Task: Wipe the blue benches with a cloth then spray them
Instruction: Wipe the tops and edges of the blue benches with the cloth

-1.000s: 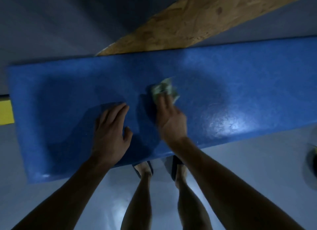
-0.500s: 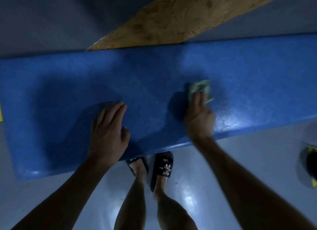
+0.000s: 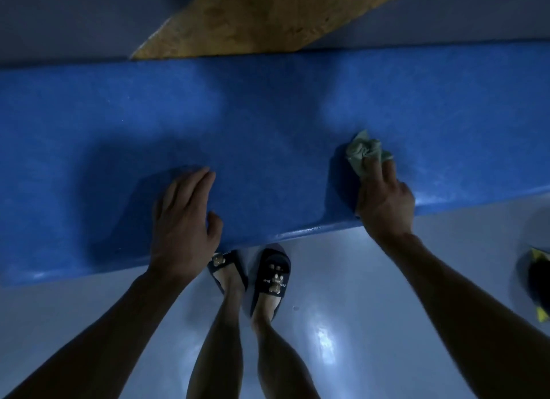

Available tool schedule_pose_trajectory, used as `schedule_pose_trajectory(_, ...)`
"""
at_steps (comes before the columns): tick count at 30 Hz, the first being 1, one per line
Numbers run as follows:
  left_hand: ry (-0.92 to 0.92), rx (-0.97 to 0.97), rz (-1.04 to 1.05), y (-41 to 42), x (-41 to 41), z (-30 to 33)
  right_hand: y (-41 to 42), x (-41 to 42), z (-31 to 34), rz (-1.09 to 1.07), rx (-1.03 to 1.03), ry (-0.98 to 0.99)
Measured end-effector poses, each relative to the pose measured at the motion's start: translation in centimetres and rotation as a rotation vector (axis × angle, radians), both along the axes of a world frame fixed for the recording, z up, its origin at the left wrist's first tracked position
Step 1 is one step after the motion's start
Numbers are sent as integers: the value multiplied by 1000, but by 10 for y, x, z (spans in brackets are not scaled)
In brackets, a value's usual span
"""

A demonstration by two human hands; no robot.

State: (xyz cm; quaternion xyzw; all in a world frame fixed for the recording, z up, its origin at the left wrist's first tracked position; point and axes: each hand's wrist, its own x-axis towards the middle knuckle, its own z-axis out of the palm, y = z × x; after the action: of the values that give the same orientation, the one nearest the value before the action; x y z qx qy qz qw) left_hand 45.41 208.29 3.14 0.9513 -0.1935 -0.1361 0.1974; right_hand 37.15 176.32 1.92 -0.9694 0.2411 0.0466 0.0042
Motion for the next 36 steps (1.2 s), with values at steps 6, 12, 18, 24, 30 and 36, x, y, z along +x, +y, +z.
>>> schedule_pose_trajectory(6,-4,16,17,6,-22,3,143,6,-13,33,241,-144)
schedule_pose_trajectory(12,29,64,23,6,-37,6,104,-10,-9,595,259,-90)
schedule_pose_trajectory(18,45,47,10,3,-46,5,-39,-46,3,-9,48,-5)
schedule_pose_trajectory(24,53,30,12,-8,-60,6,100,-63,-8,-86,391,-108)
schedule_pose_trajectory(30,30,31,-1,-16,-60,13,139,-59,5,252,609,18)
schedule_pose_trajectory(36,60,50,29,-7,-66,12,-11,-67,9,-126,332,-68)
